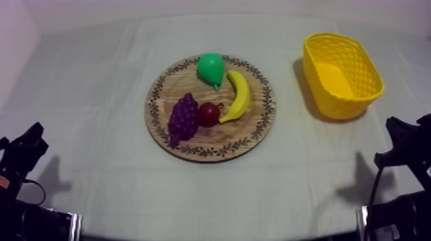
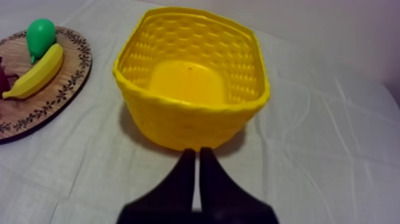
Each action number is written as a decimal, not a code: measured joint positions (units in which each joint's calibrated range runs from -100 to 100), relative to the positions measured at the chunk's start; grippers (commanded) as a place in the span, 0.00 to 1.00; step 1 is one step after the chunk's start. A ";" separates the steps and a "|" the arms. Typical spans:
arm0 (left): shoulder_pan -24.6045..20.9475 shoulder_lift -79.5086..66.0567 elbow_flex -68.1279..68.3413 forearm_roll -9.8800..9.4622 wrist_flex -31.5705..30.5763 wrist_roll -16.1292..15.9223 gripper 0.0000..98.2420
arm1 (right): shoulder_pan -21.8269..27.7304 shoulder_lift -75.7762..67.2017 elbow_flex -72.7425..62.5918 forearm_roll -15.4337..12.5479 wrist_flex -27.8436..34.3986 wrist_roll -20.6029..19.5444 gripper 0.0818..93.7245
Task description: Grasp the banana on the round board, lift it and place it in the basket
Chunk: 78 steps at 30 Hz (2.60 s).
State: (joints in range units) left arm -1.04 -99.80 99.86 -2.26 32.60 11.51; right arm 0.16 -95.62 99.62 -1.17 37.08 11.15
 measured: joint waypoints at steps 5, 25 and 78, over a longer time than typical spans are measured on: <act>0.00 0.00 0.00 0.00 0.00 0.00 0.00 | 0.00 0.00 0.00 0.00 0.00 0.00 0.00; 0.00 0.00 0.00 0.00 0.00 0.00 0.00 | 4.26 3.36 0.00 -0.43 -2.56 -8.17 0.00; 0.00 0.00 0.00 0.00 0.00 0.00 0.00 | -31.12 113.27 -117.22 18.74 53.71 -39.52 0.00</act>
State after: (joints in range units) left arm -1.04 -99.80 99.86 -2.26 32.60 11.51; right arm -30.96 17.64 -17.59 17.57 90.78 -28.37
